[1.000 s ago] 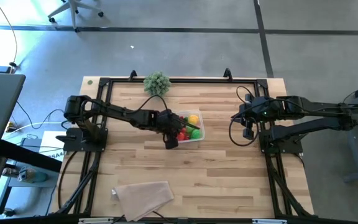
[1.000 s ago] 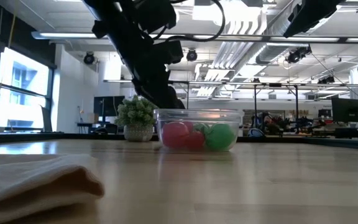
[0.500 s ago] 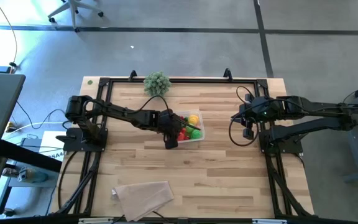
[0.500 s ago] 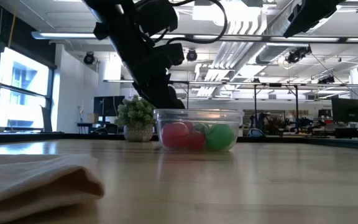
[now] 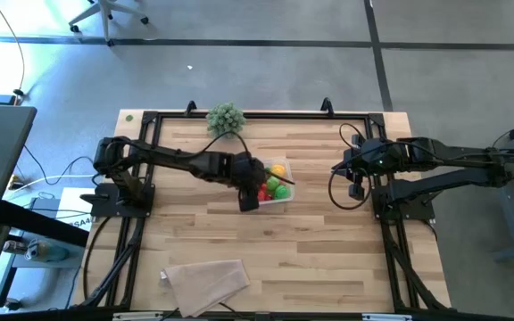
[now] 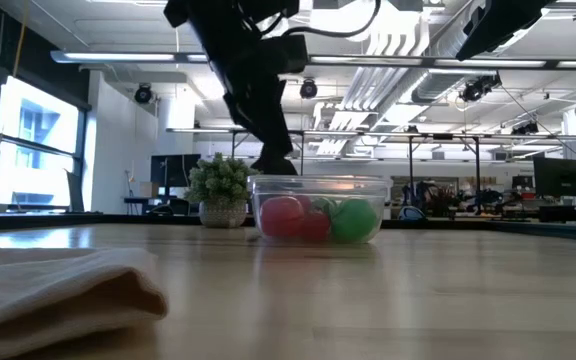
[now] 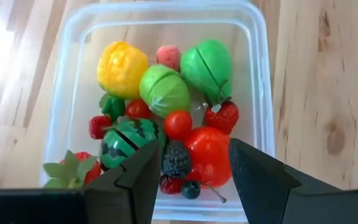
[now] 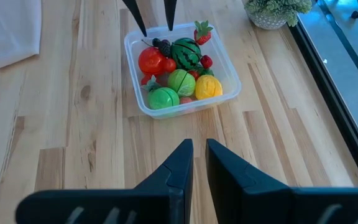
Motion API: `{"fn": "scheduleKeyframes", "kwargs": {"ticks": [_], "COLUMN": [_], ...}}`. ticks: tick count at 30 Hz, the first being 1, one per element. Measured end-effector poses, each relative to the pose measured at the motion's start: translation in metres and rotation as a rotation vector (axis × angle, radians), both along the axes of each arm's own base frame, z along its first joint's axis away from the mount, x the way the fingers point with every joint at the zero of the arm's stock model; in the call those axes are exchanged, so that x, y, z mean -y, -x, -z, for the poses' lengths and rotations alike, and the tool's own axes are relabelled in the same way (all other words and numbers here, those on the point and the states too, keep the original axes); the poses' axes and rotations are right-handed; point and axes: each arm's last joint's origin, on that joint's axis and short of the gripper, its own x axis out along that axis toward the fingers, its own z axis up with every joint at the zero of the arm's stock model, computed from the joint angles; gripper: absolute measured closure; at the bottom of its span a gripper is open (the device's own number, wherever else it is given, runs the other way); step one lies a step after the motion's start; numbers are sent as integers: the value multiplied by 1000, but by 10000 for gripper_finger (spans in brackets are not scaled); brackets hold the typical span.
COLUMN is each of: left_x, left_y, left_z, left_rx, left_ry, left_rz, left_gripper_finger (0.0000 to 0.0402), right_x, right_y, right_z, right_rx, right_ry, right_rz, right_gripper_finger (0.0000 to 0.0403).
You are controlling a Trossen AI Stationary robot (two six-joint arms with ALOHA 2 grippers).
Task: Pick and placing Produce into tupperware
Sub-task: Return to Home Position
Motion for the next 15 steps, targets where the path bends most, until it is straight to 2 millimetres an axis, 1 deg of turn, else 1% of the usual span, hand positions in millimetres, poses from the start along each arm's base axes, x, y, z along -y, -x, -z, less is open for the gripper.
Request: {"fn": "scheduleKeyframes", "kwargs": {"ticks": [3, 6, 9, 13, 15], "left_x": [0, 1, 2, 2, 2], "left_y": [1, 7, 16, 33, 43], "left_z": [-6, -20, -36, -61, -70], "left_rx": [-6, 30, 54, 94, 89], "left_ry": [2, -5, -18, -85, -112], "left_rz": [1, -1, -8, -61, -89], "left_gripper_finger": [225, 225, 225, 225, 225], "right_x": [0, 0, 0, 0, 0], "right_y": [0, 0, 0, 0, 0], "right_z": [0, 0, 0, 0, 0], "right_rx": [0, 0, 0, 0, 0], "right_ry": [0, 0, 0, 0, 0], "right_rz": [0, 0, 0, 0, 0], "right_gripper_finger": [368, 368, 368, 368, 368]}}
